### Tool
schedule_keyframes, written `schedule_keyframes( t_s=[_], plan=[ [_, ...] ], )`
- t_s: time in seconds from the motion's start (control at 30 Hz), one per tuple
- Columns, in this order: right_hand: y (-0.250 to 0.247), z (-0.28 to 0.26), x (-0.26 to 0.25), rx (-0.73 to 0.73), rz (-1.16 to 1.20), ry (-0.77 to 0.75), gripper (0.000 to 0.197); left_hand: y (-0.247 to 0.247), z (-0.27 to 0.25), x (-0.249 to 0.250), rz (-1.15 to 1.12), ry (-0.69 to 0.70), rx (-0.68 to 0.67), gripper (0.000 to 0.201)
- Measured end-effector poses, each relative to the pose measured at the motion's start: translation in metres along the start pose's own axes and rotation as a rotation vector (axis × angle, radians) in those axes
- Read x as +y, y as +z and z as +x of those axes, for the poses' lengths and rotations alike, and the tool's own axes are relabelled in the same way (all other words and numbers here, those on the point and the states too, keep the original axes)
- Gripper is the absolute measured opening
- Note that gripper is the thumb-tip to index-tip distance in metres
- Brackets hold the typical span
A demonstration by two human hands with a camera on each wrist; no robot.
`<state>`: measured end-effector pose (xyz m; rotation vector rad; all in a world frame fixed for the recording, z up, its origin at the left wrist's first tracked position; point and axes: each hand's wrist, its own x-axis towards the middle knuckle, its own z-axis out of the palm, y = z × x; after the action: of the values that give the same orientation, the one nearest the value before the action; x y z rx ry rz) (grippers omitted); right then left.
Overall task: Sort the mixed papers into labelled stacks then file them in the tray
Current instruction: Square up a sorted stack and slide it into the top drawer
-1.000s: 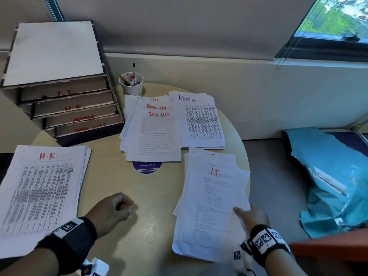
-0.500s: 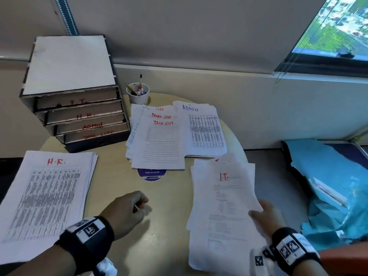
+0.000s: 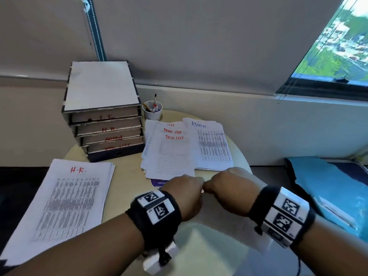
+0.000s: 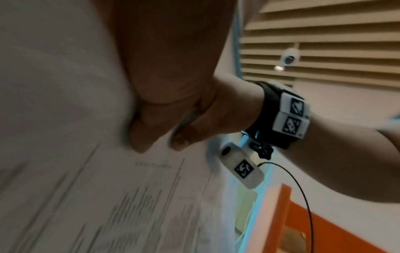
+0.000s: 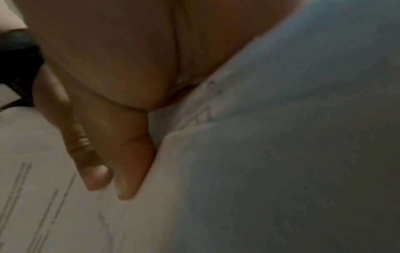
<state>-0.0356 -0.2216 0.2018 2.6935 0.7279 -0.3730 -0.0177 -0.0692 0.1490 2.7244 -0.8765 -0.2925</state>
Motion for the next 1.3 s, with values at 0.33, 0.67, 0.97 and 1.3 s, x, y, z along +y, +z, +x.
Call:
schedule_keyframes(
  t_s=[0.33, 0.67, 0.97, 1.3],
  plan=[
    [0.039, -0.008, 0.004, 0.797, 1.029, 0.84, 0.099, -0.023, -0.078, -0.136, -0.847, -0.373, 0.243, 0.019],
    [0.014, 0.023, -0.042, 0.65, 1.623, 0.432, 0.028, -0.042, -0.11, -0.148, -1.283, -0.211, 0.407, 0.059],
    [0.061, 0.034, -0.07, 0.733, 1.512, 0.656, 0.015, -0.015, -0.09, -0.111, -1.243, -0.192, 0.685, 0.044],
    [0.108, 0.033, -0.075, 0.593, 1.623, 0.641, 0.039, 0.045, -0.07, -0.126, -1.199, -0.322, 0.489, 0.044]
  ],
)
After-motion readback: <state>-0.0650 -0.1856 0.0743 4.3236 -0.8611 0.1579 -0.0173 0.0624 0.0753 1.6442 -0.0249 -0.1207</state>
